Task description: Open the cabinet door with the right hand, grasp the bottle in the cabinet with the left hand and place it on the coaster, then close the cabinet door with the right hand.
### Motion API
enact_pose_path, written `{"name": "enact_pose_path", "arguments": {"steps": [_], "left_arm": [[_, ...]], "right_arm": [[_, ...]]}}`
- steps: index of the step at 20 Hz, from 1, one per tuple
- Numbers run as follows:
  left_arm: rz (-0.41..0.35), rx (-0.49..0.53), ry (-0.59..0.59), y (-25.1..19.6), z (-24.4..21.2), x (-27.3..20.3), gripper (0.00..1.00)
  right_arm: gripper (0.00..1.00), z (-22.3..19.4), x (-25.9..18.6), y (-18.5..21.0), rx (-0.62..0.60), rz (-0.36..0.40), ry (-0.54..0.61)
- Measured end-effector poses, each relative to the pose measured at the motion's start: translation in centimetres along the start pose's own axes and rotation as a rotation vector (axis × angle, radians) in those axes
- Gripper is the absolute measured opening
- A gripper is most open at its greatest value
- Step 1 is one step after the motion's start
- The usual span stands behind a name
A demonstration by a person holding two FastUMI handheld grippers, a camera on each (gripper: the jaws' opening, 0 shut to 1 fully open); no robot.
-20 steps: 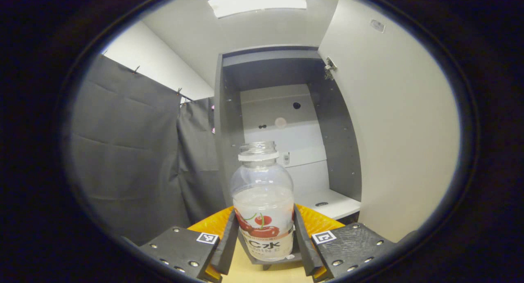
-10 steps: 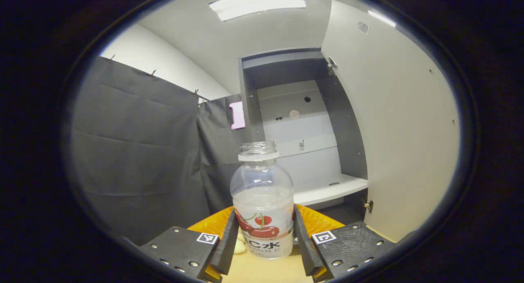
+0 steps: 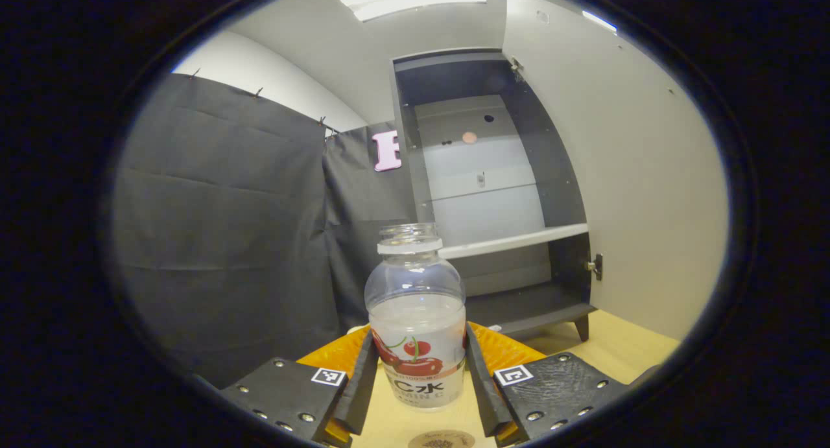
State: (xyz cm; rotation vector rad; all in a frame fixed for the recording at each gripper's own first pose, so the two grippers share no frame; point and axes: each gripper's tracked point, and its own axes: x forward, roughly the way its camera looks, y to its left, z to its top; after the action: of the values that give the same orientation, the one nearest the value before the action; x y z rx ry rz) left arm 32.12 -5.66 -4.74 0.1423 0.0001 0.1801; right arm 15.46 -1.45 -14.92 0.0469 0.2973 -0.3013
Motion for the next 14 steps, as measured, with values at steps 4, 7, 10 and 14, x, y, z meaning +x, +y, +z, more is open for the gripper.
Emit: {"name": "enact_pose_path", "arguments": {"steps": [4, 7, 10, 14], "left_arm": [[0.013, -0.01, 0.079, 0.2, -0.9, 0.3, 0.67], [0.033, -0.061, 0.108, 0.2, -0.9, 0.6, 0.68], [0.035, -0.057, 0.125, -0.1, -1.3, 0.6, 0.68], [0.001, -0.088, 0.13, 0.0, -1.0, 0.6, 0.65]], "right_arm": [[0.96, -4.9, 0.2, -0.7, -0.028, 0.021, 0.101], [0.92, -6.6, 0.4, -0.9, -0.067, 0.018, 0.14], [0.96, -7.4, 0.4, -0.6, -0.108, 0.032, 0.161], [0.96, -8.4, 0.6, 1.1, -0.133, 0.072, 0.183]]}}
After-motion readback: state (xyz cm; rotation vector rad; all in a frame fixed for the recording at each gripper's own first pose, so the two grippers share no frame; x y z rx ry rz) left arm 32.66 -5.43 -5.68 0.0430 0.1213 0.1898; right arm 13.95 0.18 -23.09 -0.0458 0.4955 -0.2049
